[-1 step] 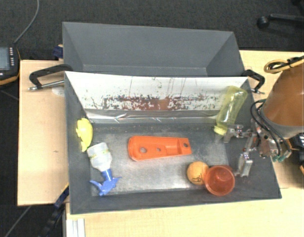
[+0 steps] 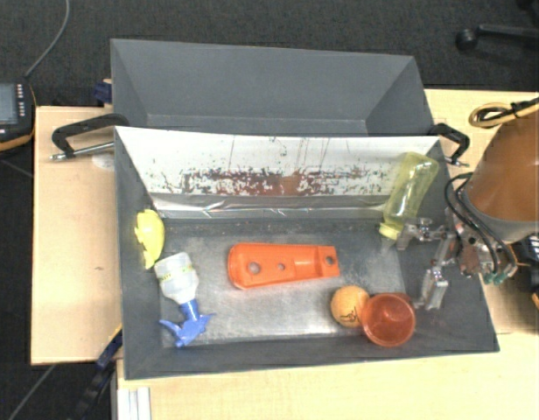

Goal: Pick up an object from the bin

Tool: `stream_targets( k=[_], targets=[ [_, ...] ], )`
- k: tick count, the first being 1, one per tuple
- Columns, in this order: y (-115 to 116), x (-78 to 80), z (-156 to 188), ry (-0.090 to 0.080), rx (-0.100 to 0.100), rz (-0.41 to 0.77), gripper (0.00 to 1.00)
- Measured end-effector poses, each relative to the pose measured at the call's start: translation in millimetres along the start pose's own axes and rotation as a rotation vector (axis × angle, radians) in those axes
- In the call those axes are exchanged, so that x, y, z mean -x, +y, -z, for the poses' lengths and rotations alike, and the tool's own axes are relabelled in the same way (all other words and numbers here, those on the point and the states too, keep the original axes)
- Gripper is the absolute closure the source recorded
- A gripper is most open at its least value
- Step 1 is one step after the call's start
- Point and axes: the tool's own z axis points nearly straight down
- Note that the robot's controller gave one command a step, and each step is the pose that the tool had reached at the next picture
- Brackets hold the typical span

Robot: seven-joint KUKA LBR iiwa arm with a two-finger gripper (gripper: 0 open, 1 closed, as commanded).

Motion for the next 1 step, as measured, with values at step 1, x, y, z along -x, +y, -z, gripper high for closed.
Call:
stream_targets(
  k=[1],
  targets=[
    [84.7, 8.9, -68.2, 0.004, 0.001, 0.034, 0.00]
  ],
)
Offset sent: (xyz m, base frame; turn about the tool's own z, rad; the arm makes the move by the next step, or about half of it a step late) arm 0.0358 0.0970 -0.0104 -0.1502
